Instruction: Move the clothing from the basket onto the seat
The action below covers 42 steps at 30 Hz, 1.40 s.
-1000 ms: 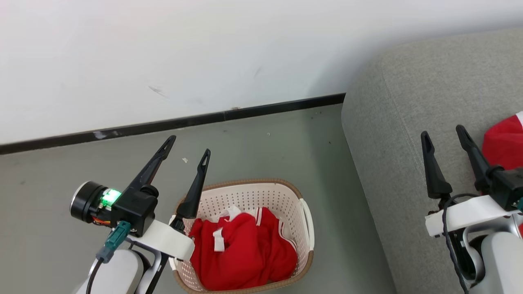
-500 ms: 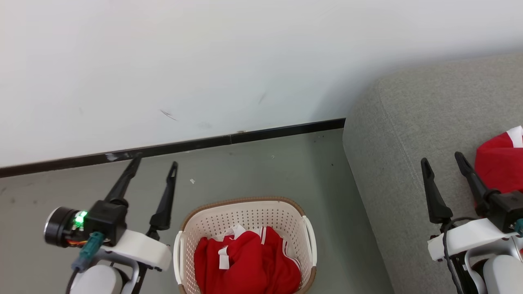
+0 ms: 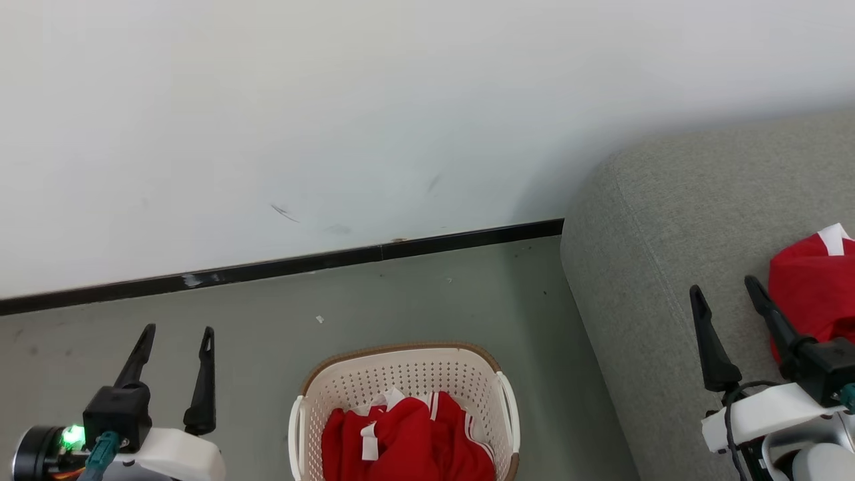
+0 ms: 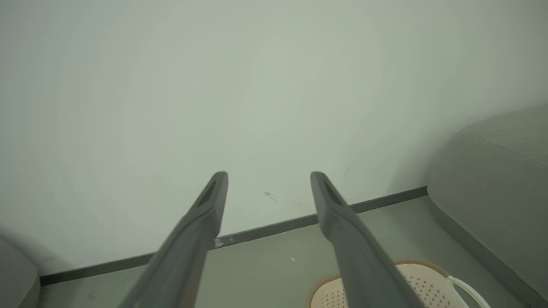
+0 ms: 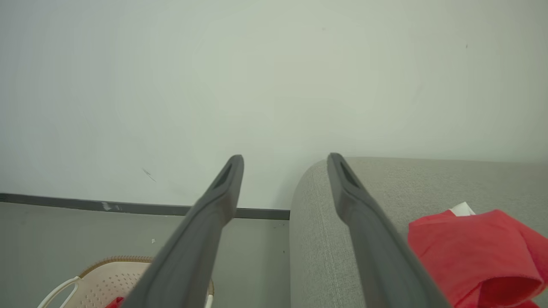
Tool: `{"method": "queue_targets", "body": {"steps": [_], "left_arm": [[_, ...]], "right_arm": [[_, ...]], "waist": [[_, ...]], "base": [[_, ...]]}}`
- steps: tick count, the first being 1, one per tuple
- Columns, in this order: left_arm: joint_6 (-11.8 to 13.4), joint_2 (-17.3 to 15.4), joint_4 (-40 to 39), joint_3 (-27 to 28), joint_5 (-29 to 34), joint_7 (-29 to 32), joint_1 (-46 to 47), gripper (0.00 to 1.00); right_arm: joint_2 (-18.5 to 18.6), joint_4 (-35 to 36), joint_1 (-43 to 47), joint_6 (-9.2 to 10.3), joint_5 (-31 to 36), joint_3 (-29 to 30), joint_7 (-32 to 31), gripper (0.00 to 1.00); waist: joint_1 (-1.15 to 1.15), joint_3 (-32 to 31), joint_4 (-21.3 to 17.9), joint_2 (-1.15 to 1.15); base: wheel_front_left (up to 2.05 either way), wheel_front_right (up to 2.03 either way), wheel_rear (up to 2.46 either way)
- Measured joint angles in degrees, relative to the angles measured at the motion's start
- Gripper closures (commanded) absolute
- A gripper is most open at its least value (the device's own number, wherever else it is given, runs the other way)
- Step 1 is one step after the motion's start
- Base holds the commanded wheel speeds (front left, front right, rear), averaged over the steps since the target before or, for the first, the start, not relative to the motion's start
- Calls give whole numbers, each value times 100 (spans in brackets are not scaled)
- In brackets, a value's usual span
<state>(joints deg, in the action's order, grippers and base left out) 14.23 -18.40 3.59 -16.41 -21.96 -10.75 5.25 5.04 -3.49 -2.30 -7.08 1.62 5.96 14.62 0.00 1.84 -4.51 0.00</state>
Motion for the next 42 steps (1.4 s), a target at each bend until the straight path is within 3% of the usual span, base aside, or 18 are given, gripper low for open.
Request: {"method": "queue_targets", "body": {"steps": [9,16,42], "left_arm": [[279,67,311,238,-115,-132,-515,0],[283,225,354,298,-287,-201,-612,0],[216,276,237,367,-322,-314,-816,0]], "right_arm": [[-146,187,221,0,-42,-104,0,0],[-201,278,454,0,-171,-167,0,0],[-261,296,683,0,-224,-403,0,0]], "waist": [[0,-198,-5,0],[0,-318,-21,0],[0,-485,12,0]], "base": [[0,0,0],[0,0,0],[0,0,0]]}}
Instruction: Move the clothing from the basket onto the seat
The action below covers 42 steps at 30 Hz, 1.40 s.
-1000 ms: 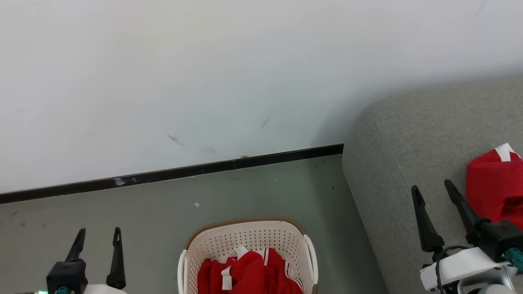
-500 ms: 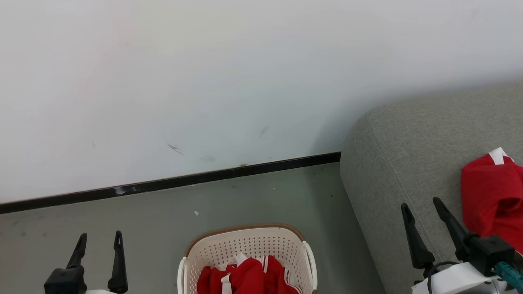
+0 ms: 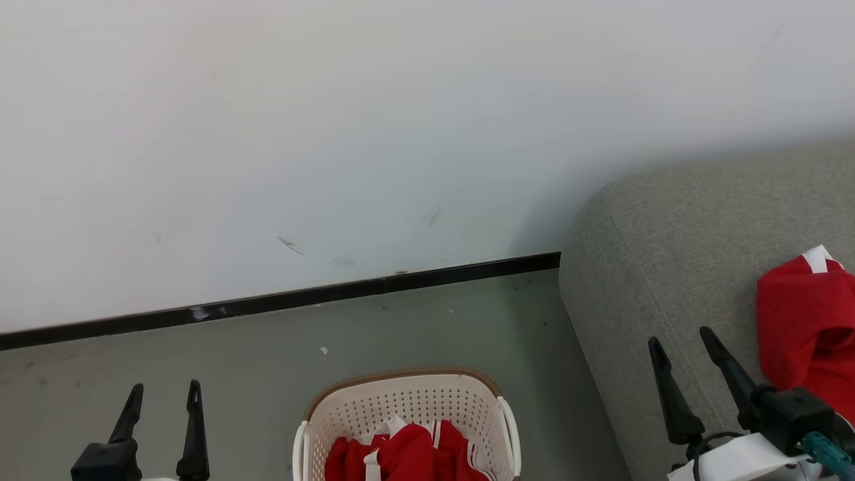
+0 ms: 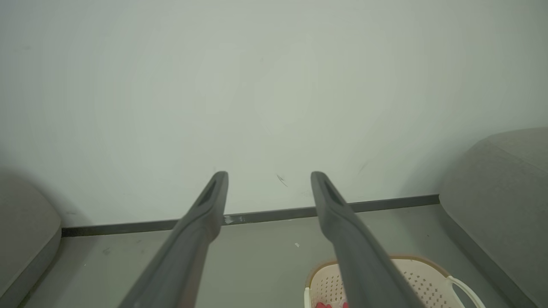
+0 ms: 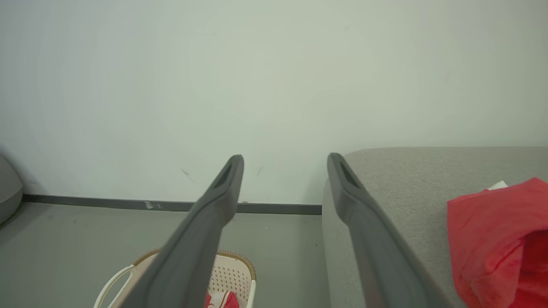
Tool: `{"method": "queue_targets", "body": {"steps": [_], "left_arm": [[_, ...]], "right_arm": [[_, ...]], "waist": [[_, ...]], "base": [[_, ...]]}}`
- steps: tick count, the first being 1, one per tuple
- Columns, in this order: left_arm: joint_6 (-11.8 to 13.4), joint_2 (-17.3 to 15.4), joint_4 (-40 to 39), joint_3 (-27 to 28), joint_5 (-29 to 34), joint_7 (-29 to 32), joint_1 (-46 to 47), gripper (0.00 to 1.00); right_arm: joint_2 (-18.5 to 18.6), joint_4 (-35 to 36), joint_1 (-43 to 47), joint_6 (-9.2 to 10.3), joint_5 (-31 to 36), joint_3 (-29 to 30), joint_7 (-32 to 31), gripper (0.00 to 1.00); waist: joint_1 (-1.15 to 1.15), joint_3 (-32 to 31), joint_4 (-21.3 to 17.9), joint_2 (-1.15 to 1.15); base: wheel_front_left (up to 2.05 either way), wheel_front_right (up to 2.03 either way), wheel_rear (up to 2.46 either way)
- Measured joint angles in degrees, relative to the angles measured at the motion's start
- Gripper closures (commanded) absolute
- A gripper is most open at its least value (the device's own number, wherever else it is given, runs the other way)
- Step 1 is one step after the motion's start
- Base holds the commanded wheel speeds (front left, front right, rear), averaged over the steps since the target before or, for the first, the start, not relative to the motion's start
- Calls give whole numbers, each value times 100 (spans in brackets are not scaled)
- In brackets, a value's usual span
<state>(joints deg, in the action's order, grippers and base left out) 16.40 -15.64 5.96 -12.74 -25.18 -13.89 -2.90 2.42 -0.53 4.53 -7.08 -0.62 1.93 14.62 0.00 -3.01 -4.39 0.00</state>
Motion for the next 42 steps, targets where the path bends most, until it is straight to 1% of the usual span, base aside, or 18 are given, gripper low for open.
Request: {"method": "queue_targets", "body": {"steps": [8,14,21,25,36,42], "left_arm": [[-42,-5,-13,44,0,-7,-34,0],[-54,-100,54,42,8,-7,-137,0],[-235,-234,211,-102,18,112,-94,0],[-254,-250,264,-164,54,202,42,0],[-595,-238,552,-662,227,541,633,0],[-786,-35,791,-1002,312,719,981,0]], "right_arm": [[-4,43,107,0,-1,-49,0,0],[-12,63,118,0,0,-55,0,0],[-12,81,110,0,1,-73,0,0],[-12,97,104,0,3,-67,0,0],[-13,181,66,0,9,-33,-26,0],[-14,248,-48,0,25,53,-46,0]], "waist": [[0,36,6,0],[0,88,6,0],[0,186,0,0],[0,242,-6,0],[0,521,-38,0],[0,723,-66,0]], "base": [[0,0,0],[0,0,0],[0,0,0],[0,0,0],[0,0,0],[0,0,0]]}}
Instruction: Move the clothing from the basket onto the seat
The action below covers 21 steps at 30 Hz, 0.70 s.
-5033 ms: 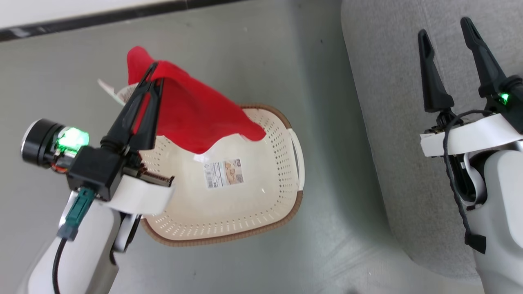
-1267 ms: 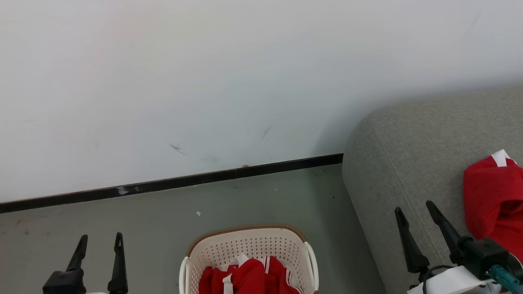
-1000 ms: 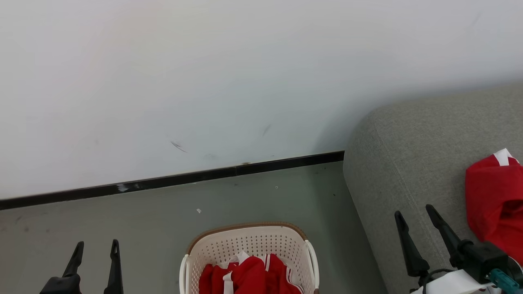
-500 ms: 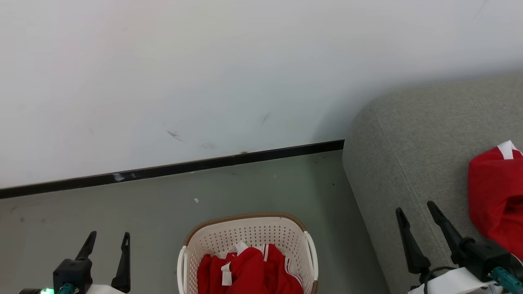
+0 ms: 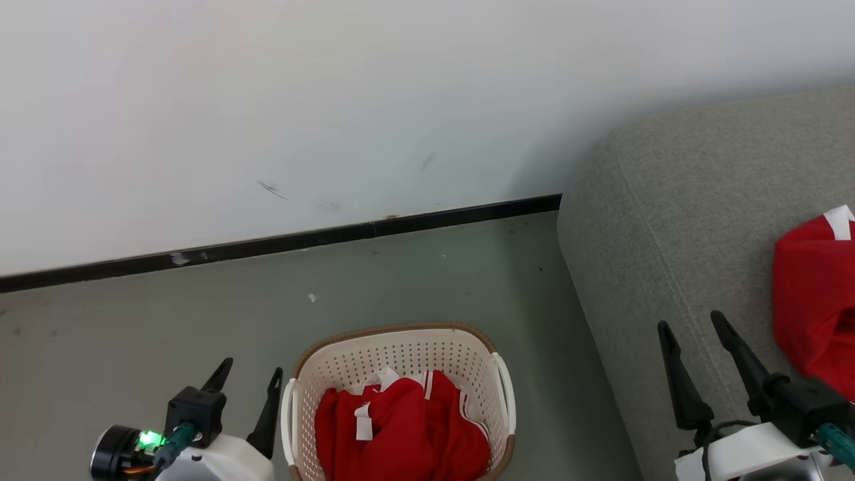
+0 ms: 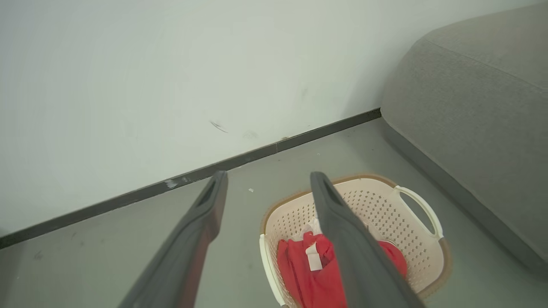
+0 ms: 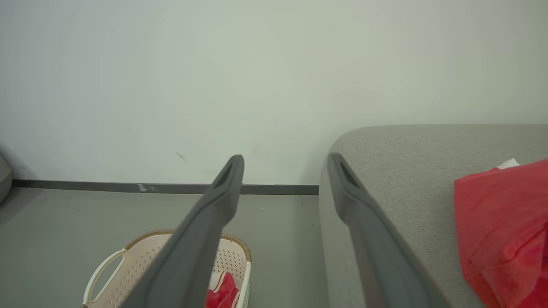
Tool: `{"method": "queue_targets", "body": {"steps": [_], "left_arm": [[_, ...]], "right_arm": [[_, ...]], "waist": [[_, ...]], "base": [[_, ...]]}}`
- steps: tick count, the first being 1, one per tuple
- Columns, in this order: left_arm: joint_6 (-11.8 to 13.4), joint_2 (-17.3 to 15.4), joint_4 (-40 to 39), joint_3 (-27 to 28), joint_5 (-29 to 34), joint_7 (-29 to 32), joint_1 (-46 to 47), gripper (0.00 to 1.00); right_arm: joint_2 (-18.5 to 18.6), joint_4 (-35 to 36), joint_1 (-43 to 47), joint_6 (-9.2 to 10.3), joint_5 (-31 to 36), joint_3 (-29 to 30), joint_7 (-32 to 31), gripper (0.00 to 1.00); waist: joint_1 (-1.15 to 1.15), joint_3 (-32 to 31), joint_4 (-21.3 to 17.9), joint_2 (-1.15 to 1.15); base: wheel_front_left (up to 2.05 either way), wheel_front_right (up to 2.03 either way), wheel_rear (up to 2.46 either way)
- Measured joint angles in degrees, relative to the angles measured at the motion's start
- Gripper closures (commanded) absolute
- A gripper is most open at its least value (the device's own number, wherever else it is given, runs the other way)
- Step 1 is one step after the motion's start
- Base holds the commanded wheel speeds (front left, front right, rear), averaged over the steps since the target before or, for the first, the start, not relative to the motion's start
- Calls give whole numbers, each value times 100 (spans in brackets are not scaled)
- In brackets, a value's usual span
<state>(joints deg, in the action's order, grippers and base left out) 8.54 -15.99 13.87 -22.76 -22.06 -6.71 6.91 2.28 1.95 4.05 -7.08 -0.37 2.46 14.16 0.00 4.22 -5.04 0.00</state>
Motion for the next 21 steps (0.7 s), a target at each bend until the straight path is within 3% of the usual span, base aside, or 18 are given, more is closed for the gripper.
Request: {"method": "queue_targets", "body": {"steps": [21], "left_arm": [[-415,922,1395,-962,413,464,1295,0]], "right_arm": [[-3,557,-608,0,10,255,-2,0]], "waist": [[0,1042,-227,0]], "base": [[0,0,0]]}}
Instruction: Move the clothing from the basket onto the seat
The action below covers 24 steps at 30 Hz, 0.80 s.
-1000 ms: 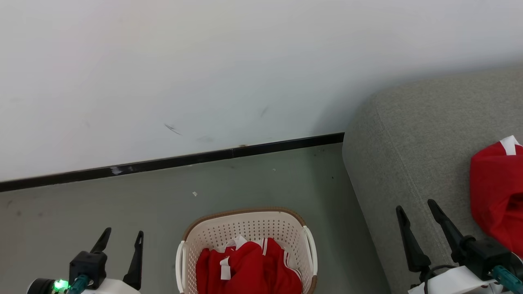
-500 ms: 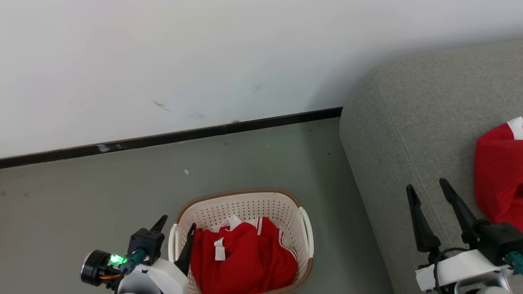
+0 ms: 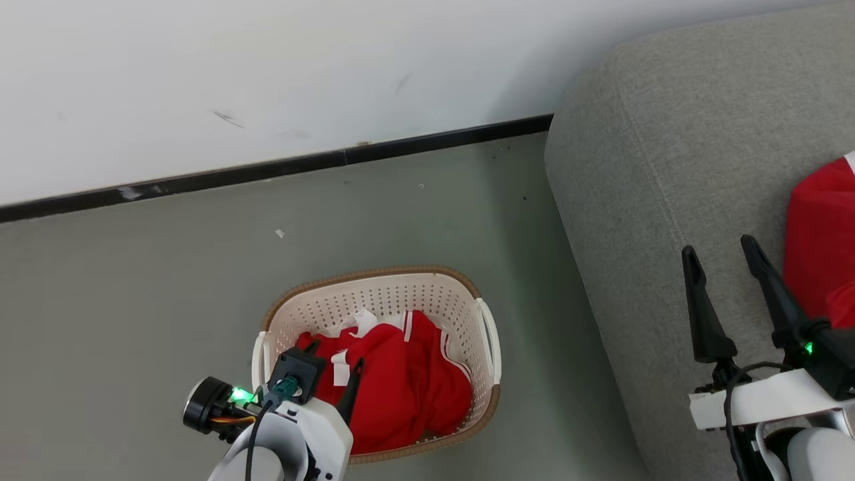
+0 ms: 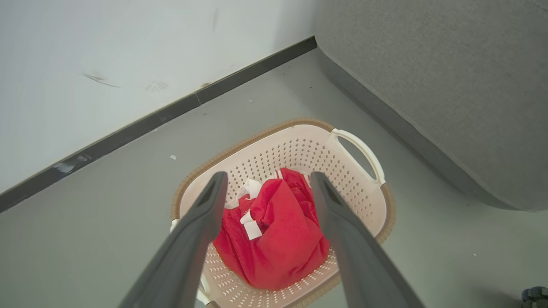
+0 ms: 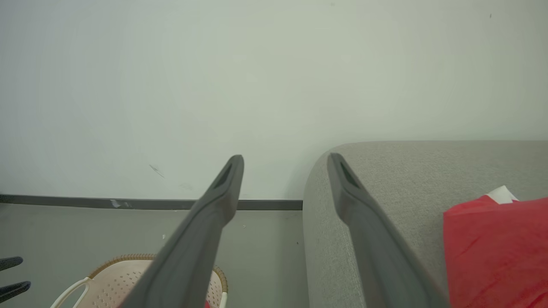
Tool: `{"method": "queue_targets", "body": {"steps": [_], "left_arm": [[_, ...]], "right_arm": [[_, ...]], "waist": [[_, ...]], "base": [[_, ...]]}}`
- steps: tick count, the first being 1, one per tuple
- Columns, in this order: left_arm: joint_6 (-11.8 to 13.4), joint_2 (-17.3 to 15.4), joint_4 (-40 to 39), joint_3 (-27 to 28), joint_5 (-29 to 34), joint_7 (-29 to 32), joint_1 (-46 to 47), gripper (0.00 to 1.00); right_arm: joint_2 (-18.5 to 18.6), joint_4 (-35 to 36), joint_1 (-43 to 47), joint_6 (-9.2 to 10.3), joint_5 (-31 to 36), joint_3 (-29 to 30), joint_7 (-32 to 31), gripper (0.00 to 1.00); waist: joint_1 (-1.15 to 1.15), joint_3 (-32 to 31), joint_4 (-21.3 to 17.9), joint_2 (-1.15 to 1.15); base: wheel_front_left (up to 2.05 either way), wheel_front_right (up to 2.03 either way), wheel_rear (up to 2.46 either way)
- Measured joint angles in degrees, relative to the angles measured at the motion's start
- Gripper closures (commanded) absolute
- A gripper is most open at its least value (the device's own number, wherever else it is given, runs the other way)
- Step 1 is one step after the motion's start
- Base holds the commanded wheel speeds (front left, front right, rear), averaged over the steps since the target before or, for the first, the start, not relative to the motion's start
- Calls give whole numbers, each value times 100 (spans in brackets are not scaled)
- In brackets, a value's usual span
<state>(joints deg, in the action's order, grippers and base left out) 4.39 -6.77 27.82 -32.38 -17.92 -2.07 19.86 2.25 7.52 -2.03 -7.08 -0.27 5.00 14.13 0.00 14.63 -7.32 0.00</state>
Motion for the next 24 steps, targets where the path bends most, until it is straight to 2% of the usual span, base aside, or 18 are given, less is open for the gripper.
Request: {"method": "queue_targets", "body": {"steps": [9,24], "left_arm": [[-51,242,537,-191,105,25,369,0],[-51,318,1238,-290,302,-73,1174,0]], "right_arm": [[0,254,-451,0,-2,-43,1,0],[1,421,-1081,0,-68,-257,5,0]], "waist": [[0,547,-154,0],[0,1526,-481,0]], "base": [[0,0,0],[0,0,0]]}}
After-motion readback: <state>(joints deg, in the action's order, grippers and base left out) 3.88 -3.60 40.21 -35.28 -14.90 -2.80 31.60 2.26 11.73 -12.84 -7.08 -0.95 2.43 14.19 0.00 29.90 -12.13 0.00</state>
